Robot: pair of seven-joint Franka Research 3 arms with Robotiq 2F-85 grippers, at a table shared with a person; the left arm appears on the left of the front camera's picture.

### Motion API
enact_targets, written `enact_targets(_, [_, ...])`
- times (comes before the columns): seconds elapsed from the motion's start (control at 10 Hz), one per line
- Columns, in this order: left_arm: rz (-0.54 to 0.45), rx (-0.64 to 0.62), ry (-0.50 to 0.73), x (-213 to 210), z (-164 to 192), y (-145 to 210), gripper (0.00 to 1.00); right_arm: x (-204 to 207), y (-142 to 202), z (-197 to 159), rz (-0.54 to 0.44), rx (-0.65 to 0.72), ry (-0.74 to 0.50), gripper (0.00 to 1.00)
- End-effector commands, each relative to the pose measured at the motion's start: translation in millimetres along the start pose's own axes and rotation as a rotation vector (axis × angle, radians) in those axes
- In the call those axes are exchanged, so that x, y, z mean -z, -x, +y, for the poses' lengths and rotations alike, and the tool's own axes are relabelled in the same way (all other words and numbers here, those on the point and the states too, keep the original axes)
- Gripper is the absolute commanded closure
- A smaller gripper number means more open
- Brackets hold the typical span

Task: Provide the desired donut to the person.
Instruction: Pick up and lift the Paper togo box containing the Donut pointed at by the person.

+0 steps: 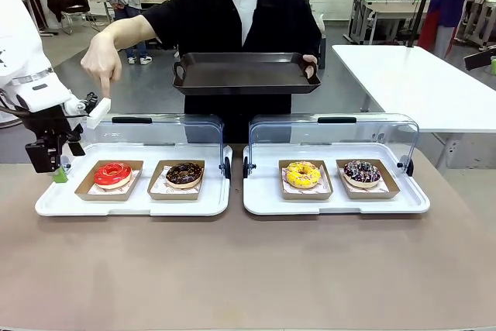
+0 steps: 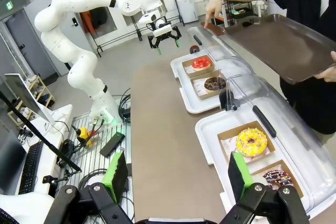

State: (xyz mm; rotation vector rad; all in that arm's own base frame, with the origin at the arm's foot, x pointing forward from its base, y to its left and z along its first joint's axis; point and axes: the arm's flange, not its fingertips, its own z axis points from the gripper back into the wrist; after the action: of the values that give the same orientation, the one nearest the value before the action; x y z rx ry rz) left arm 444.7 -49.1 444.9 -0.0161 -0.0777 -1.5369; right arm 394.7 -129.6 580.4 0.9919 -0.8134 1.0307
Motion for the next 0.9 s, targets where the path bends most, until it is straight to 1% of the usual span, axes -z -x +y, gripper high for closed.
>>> enact_targets(0.0, [0.014, 0.007, 0.003, 0, -2, -1, 0.00, 1, -2, 0, -0.012, -0.007, -0.003, 0.00])
enact_targets(0.4, [0.001, 0.001, 0.002, 0, 0, 0, 0.00, 1, -2, 0, -0.012, -0.007, -0.003, 0.00])
enact_targets(0.6, [0.024, 0.028, -0.011, 20, 2, -1, 0.00, 1, -2, 0, -0.012, -0.007, -0.003, 0.00])
enact_targets(0.7, [0.014, 0.041, -0.022, 28, 3, -2, 0.00, 1, -2, 0, -0.012, -0.007, -0.003, 0.00])
enact_targets(0.8, [0.001, 0.055, -0.018, 46, 7, -4, 0.00, 1, -2, 0, -0.012, -0.007, -0.003, 0.00])
